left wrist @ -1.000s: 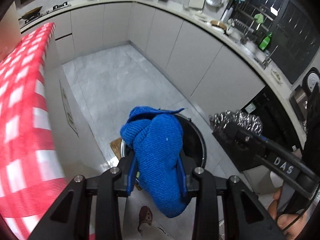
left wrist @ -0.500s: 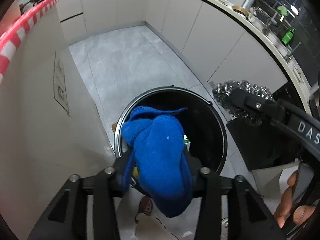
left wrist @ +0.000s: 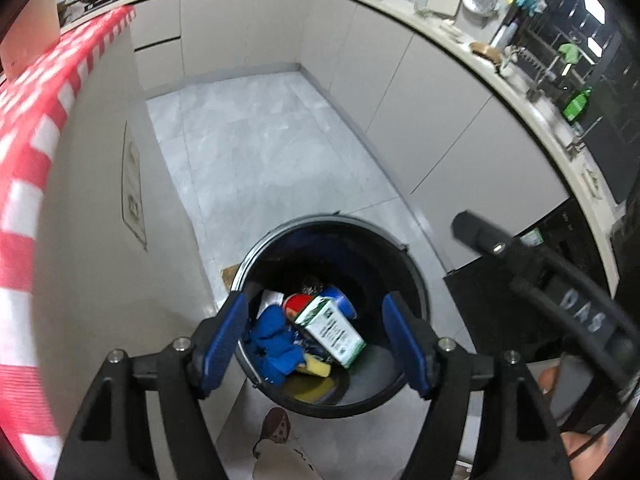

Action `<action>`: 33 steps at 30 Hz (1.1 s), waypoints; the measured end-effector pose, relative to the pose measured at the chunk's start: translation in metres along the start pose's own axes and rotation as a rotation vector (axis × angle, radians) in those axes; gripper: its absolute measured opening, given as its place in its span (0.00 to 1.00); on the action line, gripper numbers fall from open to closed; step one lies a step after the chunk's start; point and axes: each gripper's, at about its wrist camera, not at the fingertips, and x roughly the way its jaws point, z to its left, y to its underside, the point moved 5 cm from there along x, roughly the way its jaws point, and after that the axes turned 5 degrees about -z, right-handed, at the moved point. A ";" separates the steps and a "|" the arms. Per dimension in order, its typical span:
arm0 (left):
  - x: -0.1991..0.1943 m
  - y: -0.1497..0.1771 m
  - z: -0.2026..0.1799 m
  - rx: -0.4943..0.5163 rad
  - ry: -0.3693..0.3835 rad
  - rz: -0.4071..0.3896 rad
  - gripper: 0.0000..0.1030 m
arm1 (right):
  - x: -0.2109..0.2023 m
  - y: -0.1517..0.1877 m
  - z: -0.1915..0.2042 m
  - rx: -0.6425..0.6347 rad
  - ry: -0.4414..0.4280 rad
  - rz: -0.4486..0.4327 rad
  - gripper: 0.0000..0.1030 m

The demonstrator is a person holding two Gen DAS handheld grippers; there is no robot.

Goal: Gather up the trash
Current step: 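Open both tools over the bin and move them back over the table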

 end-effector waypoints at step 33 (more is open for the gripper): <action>-0.192 -0.035 0.249 -0.212 -0.227 -0.318 0.76 | -0.075 0.023 0.323 -0.306 -0.175 -0.087 0.74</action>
